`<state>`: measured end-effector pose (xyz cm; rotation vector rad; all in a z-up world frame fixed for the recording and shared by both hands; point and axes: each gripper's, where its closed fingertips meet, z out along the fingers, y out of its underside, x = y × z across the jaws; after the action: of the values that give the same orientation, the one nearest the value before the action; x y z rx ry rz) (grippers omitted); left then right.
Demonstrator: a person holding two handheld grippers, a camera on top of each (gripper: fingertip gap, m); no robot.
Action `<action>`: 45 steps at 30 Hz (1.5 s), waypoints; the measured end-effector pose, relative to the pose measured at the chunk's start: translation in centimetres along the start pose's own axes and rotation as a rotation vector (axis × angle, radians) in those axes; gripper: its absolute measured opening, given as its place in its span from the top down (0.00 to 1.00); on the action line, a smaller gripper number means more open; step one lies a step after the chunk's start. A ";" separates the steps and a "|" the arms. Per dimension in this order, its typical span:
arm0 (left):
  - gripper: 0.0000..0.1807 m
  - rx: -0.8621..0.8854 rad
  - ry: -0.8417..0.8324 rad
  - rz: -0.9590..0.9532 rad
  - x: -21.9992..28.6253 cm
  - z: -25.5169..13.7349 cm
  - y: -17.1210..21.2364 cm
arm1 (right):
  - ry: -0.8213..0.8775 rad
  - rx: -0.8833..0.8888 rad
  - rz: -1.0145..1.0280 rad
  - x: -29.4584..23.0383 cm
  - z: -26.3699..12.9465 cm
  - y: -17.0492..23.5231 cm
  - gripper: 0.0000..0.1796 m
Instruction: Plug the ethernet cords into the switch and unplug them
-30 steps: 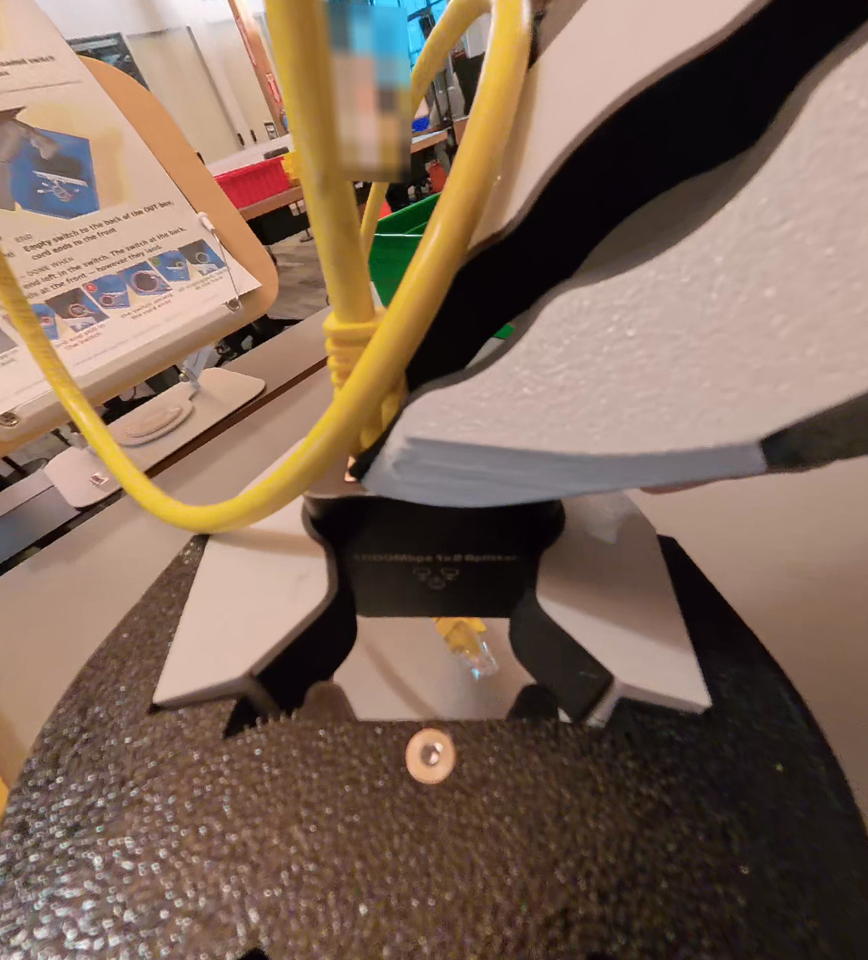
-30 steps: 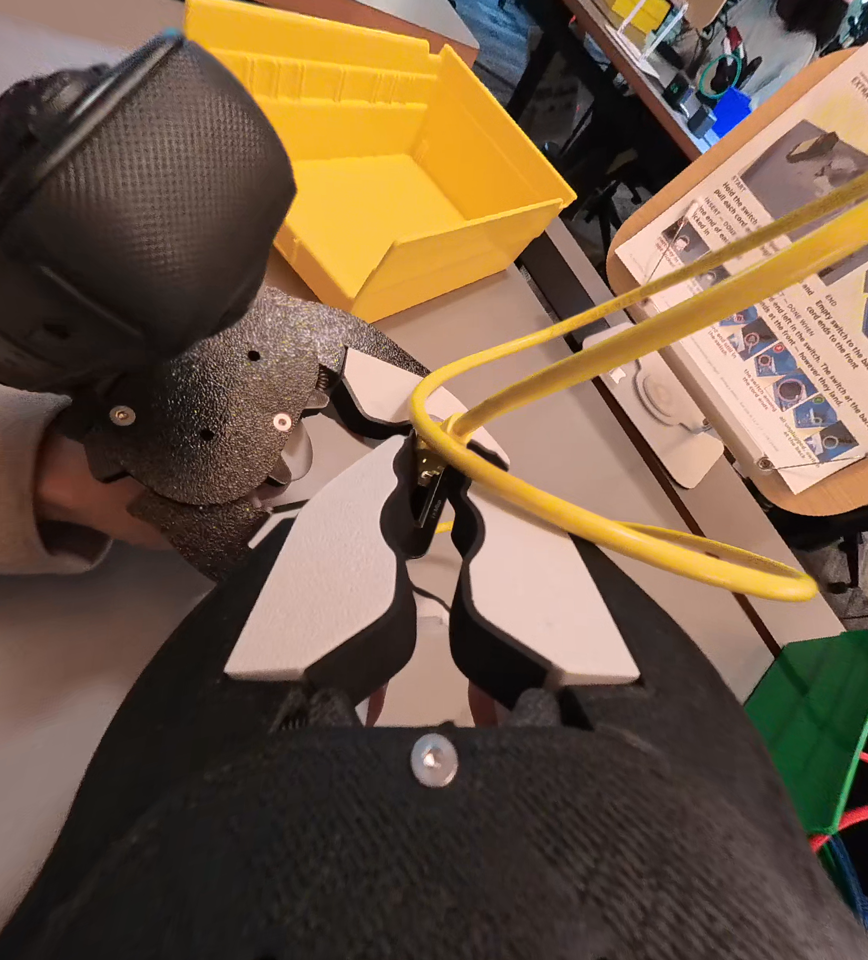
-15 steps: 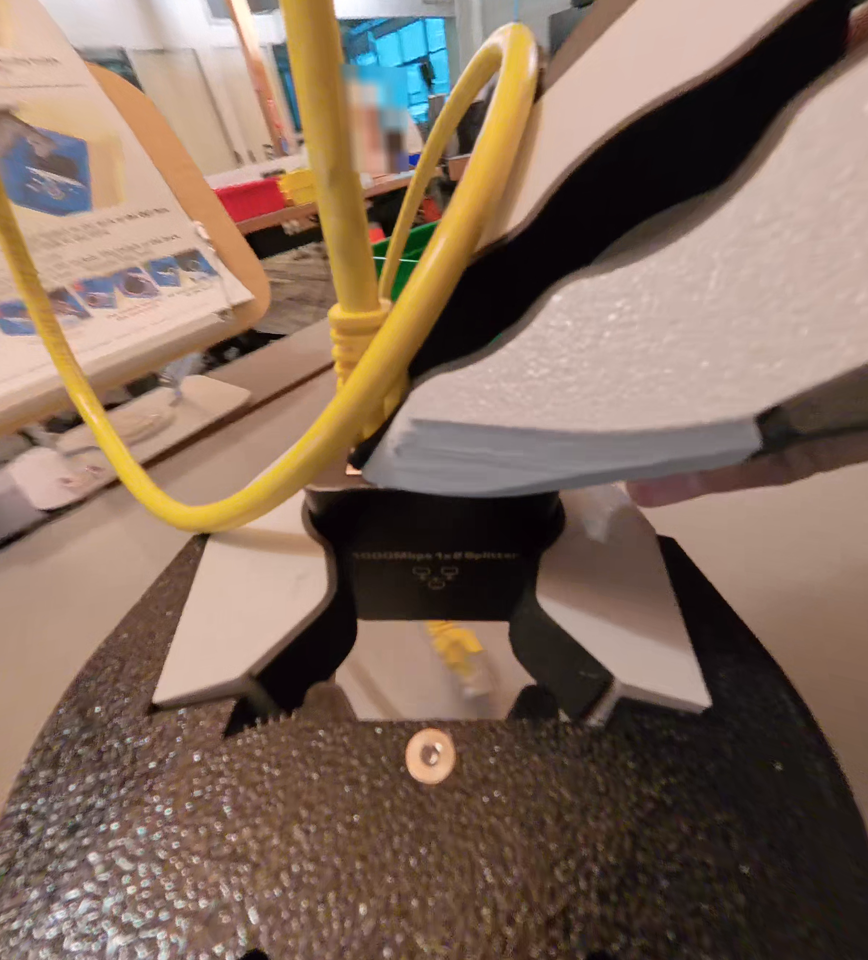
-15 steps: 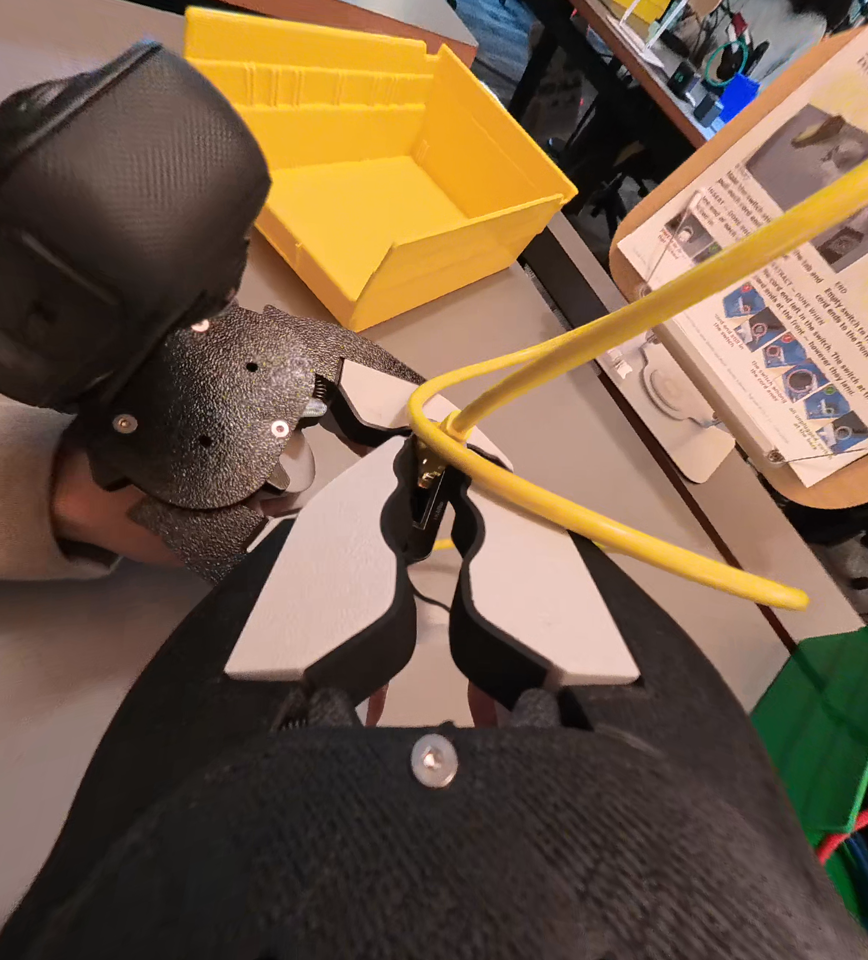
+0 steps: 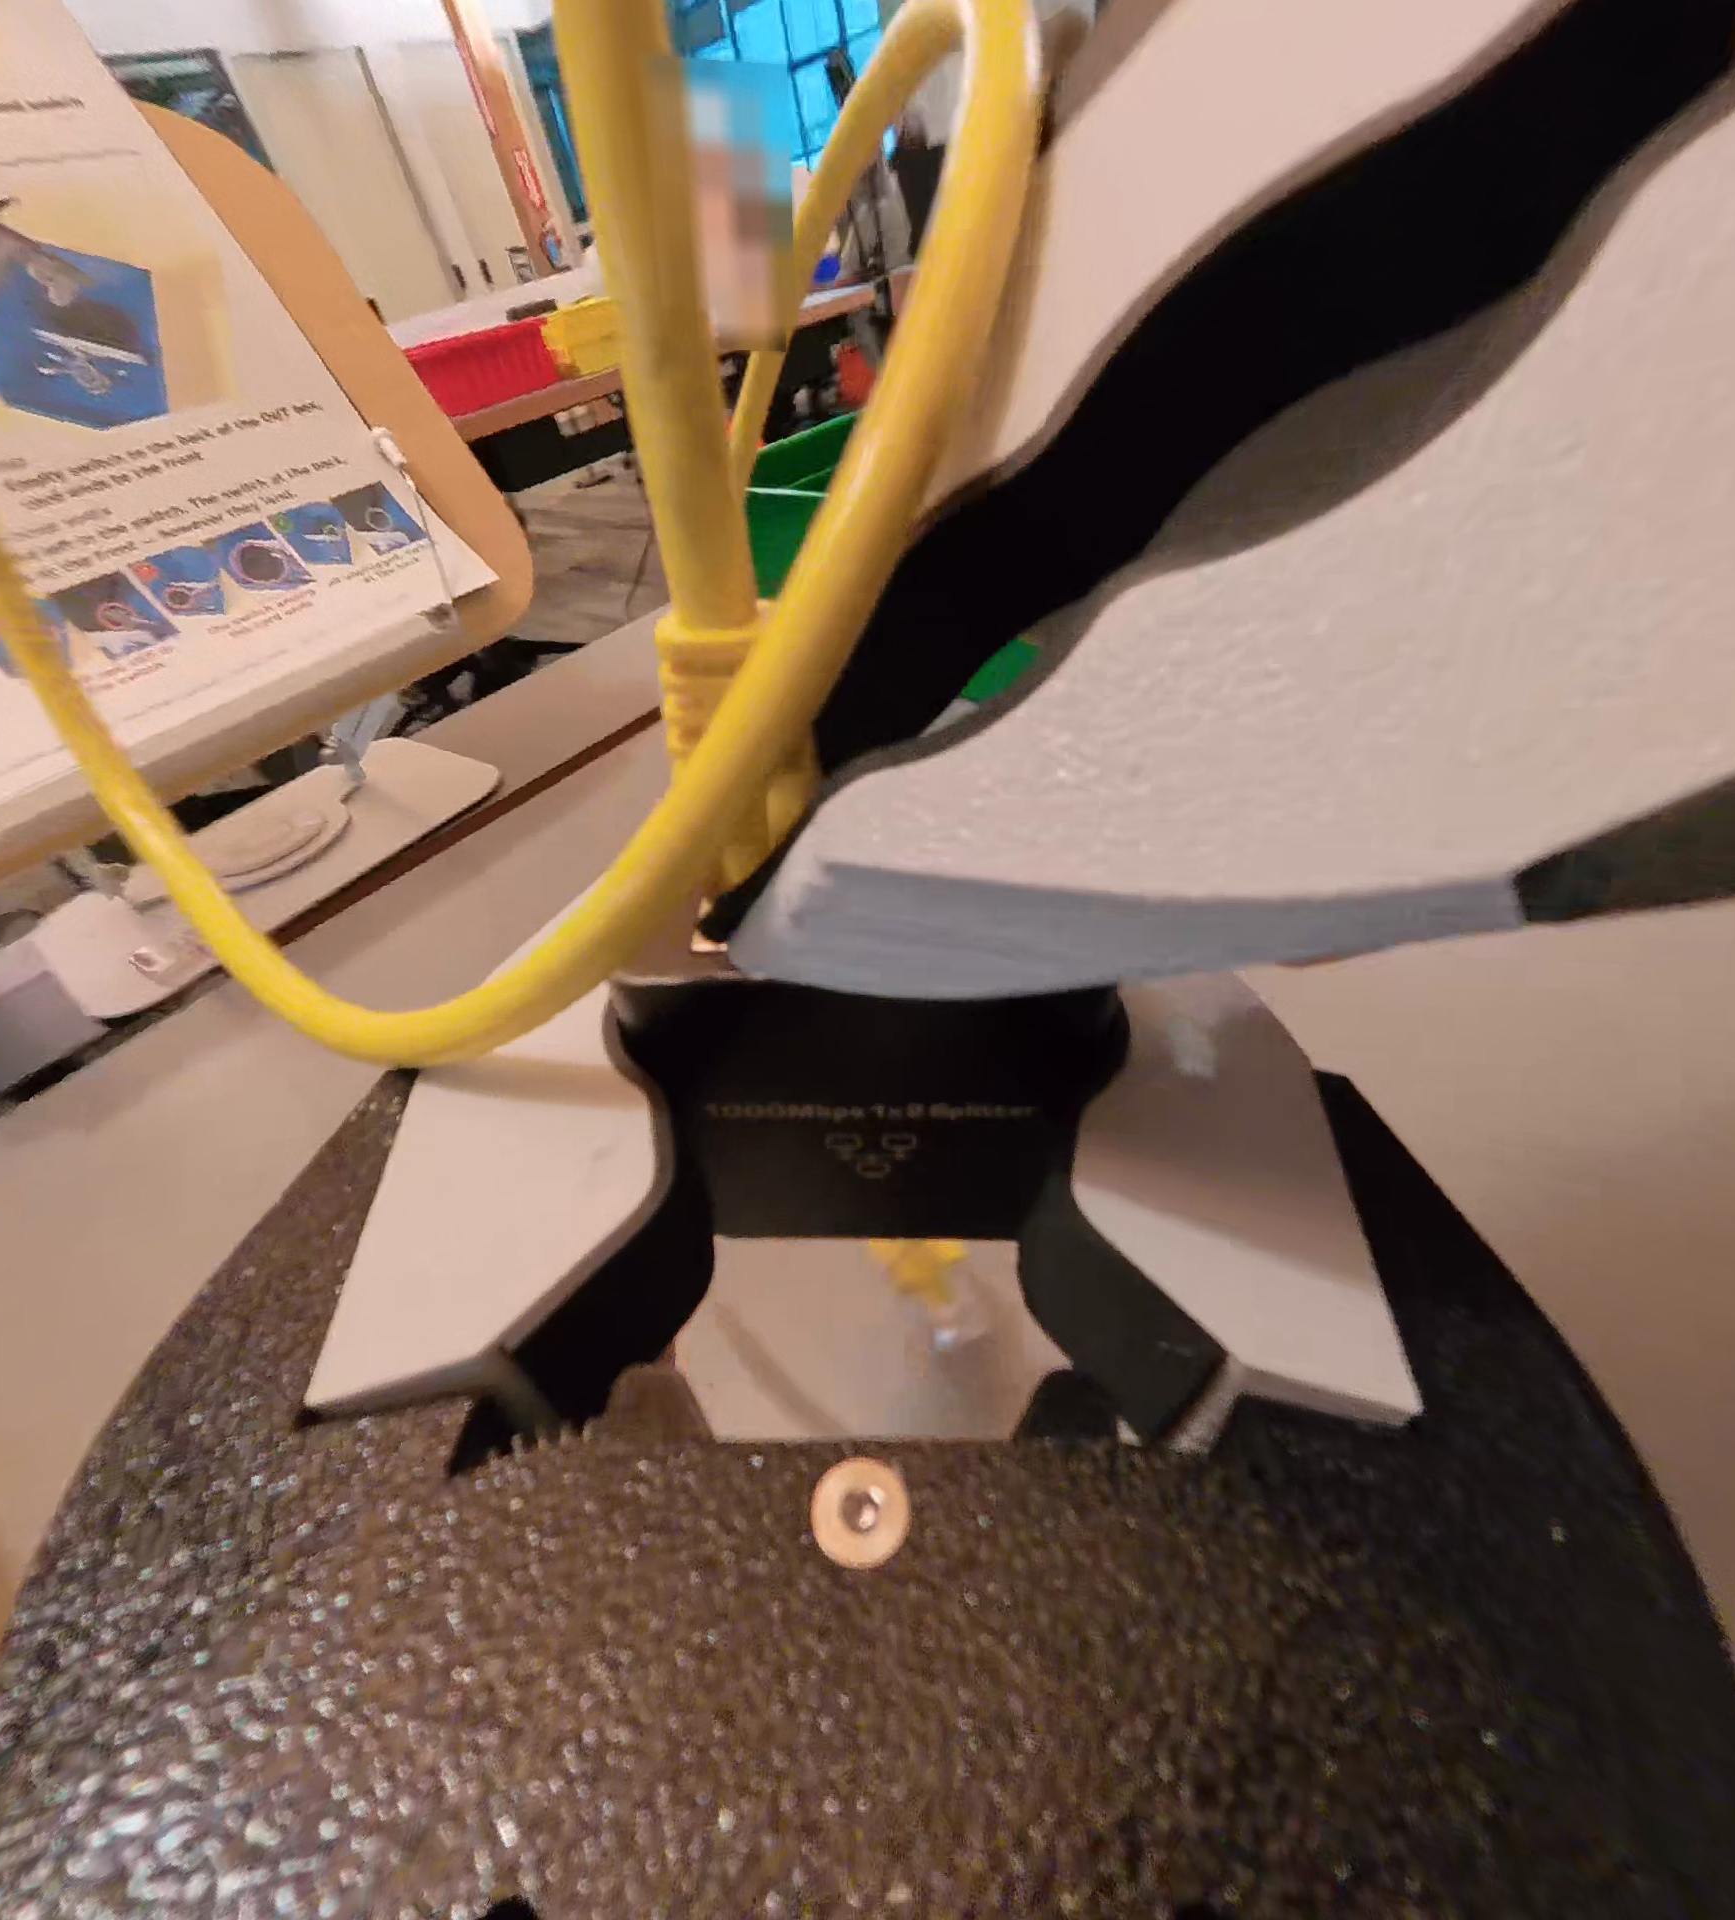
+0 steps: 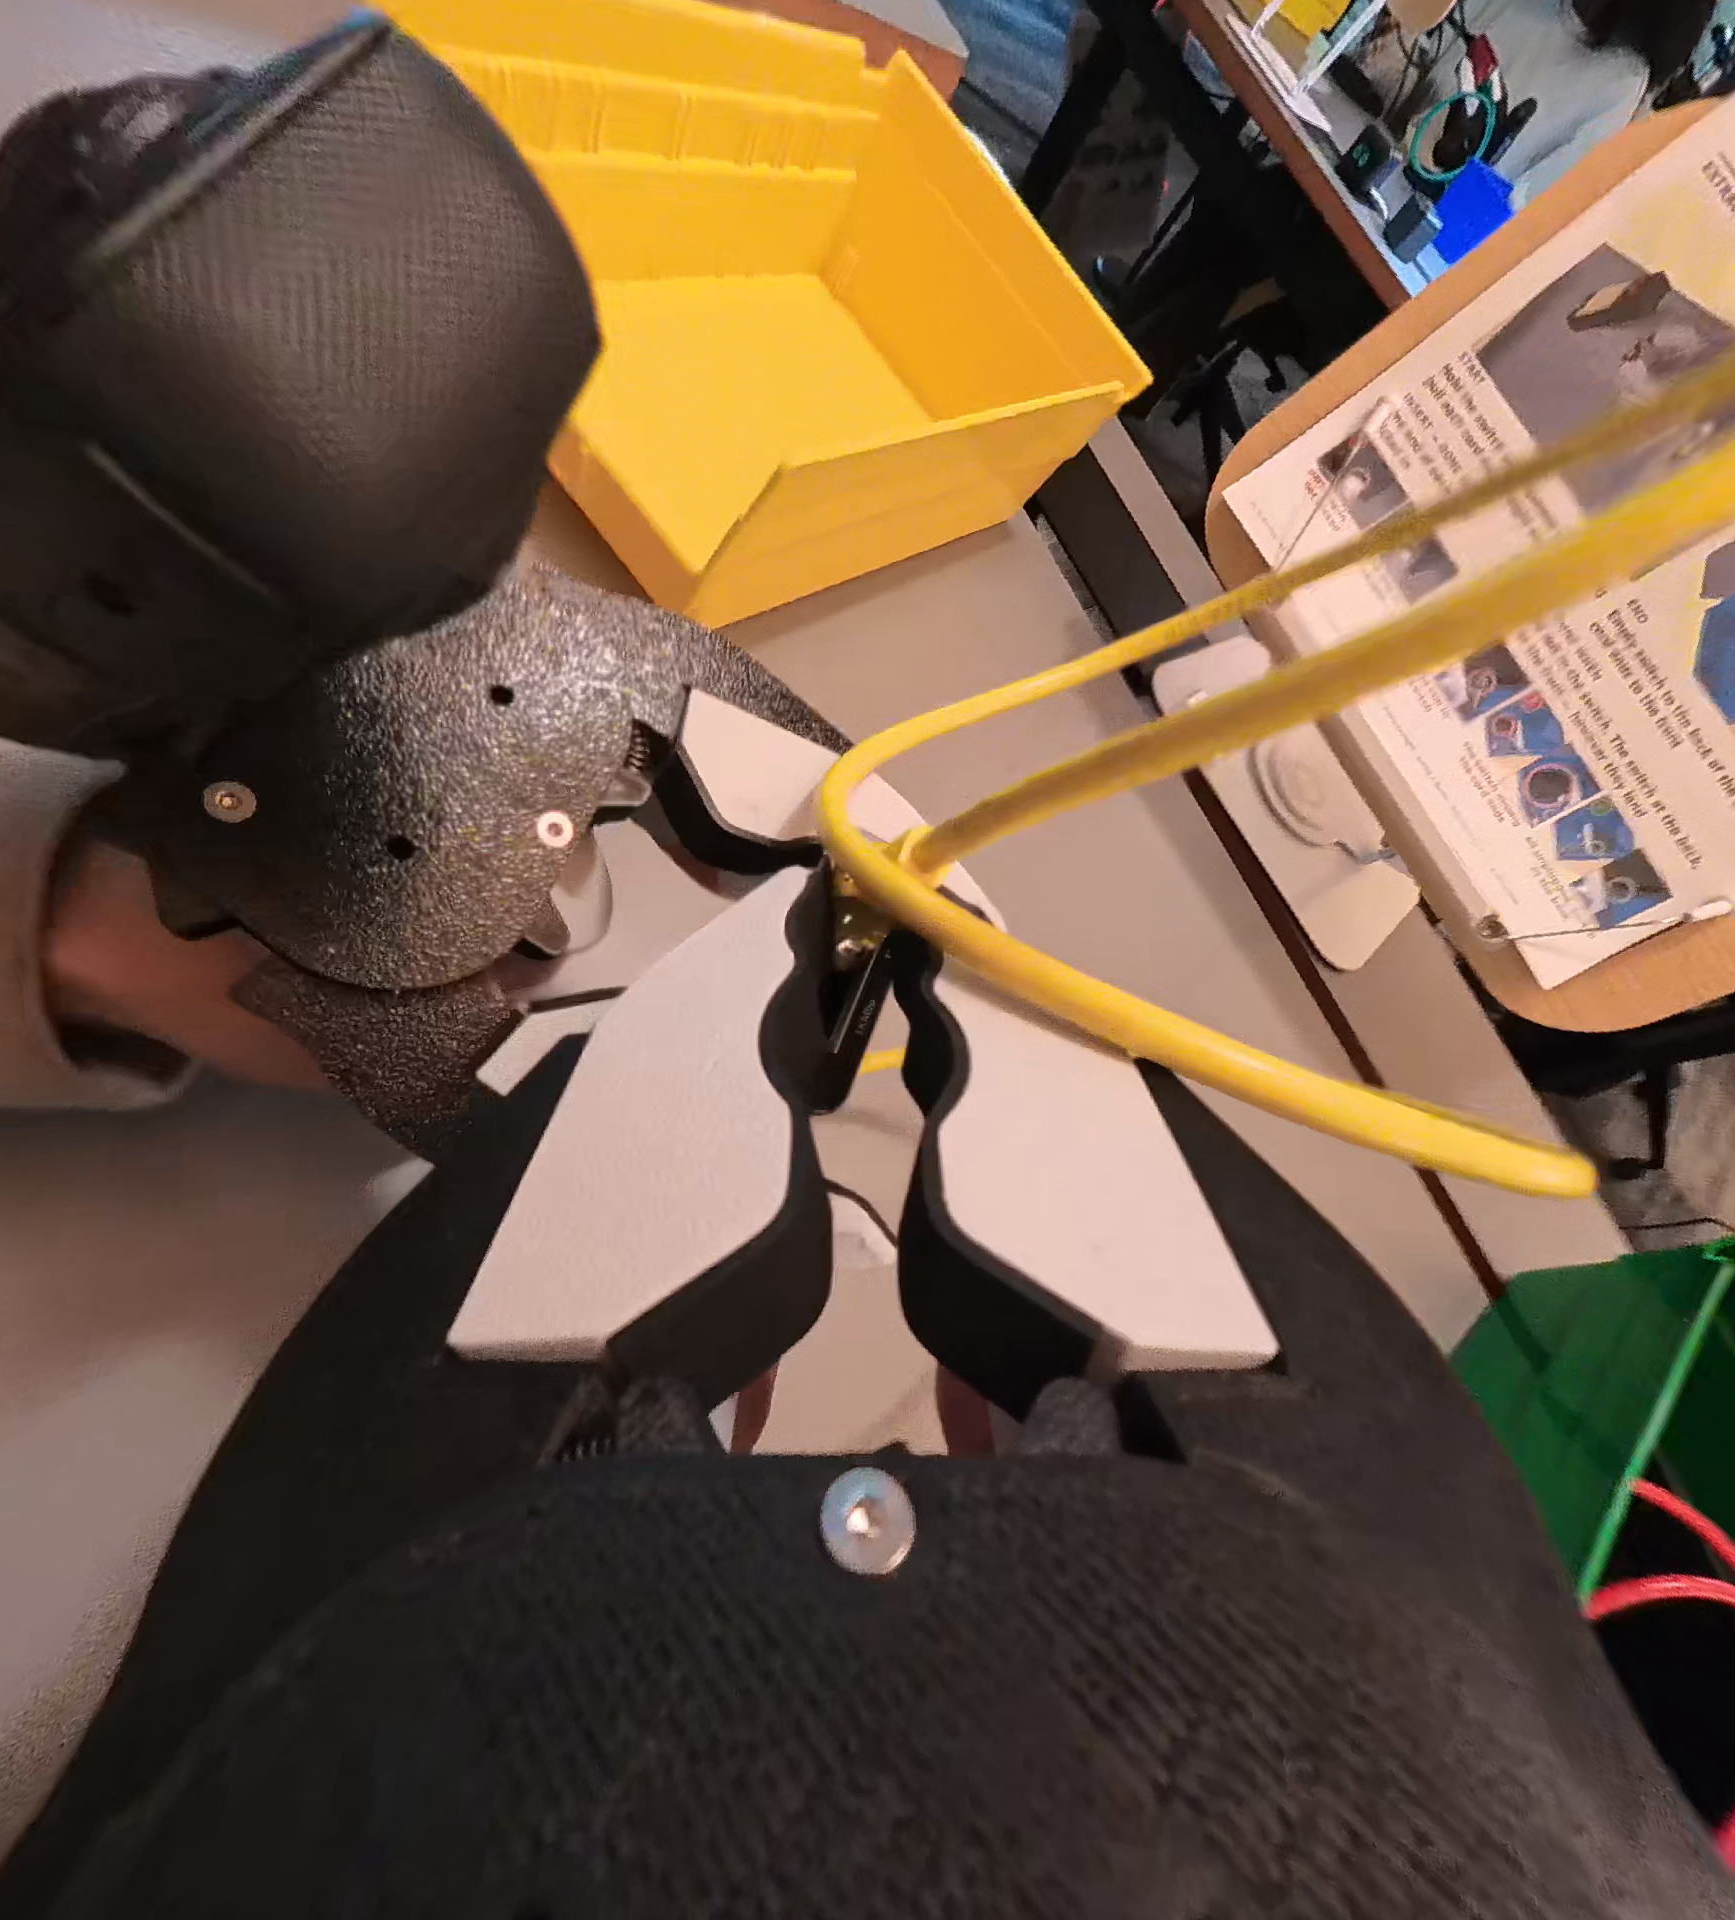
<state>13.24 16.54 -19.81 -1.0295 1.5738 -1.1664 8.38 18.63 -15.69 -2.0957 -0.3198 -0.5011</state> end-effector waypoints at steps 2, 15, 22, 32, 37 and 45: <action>0.58 -0.006 0.025 0.004 0.2 0.0 0.0 | 0.012 -0.023 -0.045 0.0 -0.1 0.0 0.93; 0.58 0.001 -0.051 0.033 -0.7 -0.3 -0.1 | -0.006 -0.020 -0.030 -0.1 0.1 -0.4 0.93; 0.58 -0.003 -0.096 0.086 -1.0 -0.4 -0.2 | -0.016 -0.010 -0.007 0.0 -0.1 -0.4 0.93; 0.58 -0.009 -0.091 0.092 -0.7 -0.3 -0.3 | -0.022 -0.016 0.003 0.1 -0.4 -0.2 0.92; 0.58 0.018 0.020 0.007 0.1 -0.5 -1.0 | -0.039 0.033 0.054 0.0 -0.5 -1.0 0.93; 0.59 0.022 0.230 -0.099 2.1 -1.6 -3.3 | -0.016 0.080 0.068 0.3 -3.1 -2.4 0.89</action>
<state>11.49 14.18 -16.69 -0.9961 1.6990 -1.4080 6.92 17.27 -12.27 -2.0270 -0.2721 -0.4241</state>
